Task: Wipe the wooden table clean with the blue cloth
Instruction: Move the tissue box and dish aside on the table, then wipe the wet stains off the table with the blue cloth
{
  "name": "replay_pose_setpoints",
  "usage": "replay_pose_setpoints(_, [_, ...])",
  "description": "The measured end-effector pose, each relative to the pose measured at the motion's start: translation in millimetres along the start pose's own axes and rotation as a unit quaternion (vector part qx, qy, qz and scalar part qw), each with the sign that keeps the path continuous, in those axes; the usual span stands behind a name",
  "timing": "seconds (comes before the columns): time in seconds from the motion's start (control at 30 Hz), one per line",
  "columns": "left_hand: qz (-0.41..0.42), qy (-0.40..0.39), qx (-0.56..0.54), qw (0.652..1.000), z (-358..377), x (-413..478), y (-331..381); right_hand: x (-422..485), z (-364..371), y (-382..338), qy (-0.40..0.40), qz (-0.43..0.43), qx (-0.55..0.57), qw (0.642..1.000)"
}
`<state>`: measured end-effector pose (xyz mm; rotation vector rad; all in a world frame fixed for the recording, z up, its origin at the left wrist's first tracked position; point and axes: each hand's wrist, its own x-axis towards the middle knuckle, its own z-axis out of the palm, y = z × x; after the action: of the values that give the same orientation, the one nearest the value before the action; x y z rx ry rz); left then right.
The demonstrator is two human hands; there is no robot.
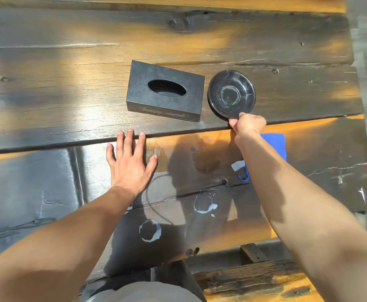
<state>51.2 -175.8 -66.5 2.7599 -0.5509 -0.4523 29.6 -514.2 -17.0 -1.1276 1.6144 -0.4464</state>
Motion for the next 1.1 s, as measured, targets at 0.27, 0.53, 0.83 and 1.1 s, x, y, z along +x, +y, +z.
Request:
replay_pose_setpoints(0.27, [0.003,-0.006,0.005,1.000,-4,0,2,-5,-19,0,-0.055,-0.001,-0.019,0.998])
replay_pose_setpoints(0.53, [0.006,0.002,0.004,1.000,-2,0,1,12,-124,40,0.030,-0.279,-0.430,0.858])
replay_pose_setpoints(0.83, [0.008,0.016,0.002,1.000,3,0,-2,27,-151,82,-0.065,-0.252,-0.581,0.771])
replay_pose_setpoints(1.1, [0.014,0.023,0.003,1.000,8,2,-6,21,-140,98,-0.017,-0.275,-0.483,0.831])
